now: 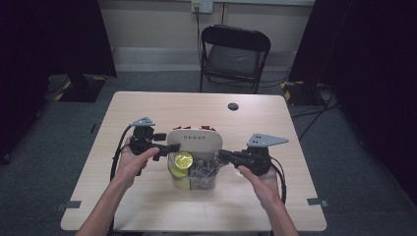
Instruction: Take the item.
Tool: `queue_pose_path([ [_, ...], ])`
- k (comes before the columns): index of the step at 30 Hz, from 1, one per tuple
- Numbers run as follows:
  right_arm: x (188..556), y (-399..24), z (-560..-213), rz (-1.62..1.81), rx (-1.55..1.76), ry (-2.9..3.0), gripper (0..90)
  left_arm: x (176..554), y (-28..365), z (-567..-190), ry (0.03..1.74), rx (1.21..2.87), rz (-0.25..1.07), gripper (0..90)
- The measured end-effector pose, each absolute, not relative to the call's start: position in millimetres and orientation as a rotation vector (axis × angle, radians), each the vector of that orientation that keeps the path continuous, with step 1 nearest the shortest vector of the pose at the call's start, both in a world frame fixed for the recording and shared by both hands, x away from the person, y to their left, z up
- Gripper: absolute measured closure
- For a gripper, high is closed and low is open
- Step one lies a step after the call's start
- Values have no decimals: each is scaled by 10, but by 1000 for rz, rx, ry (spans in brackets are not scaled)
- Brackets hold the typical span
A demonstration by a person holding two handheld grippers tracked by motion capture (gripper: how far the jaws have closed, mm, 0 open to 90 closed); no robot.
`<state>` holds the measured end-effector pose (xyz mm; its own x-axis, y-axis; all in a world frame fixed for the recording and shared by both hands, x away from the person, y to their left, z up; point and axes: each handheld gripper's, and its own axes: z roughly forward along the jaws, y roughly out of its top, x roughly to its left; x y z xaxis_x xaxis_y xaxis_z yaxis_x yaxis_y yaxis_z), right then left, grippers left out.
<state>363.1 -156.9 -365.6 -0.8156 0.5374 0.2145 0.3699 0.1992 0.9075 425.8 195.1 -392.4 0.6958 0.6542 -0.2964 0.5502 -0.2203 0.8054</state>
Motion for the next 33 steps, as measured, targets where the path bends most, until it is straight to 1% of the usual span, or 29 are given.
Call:
queue_pose_path([
  [24,3678,-1991,-3608,1654,976,2201,900,4246,1955,-3908,943,1898,136,159],
  [33,3770,-2142,-3651,1592,1037,2186,900,4247,1945,-3915,946,1889,130,159],
])
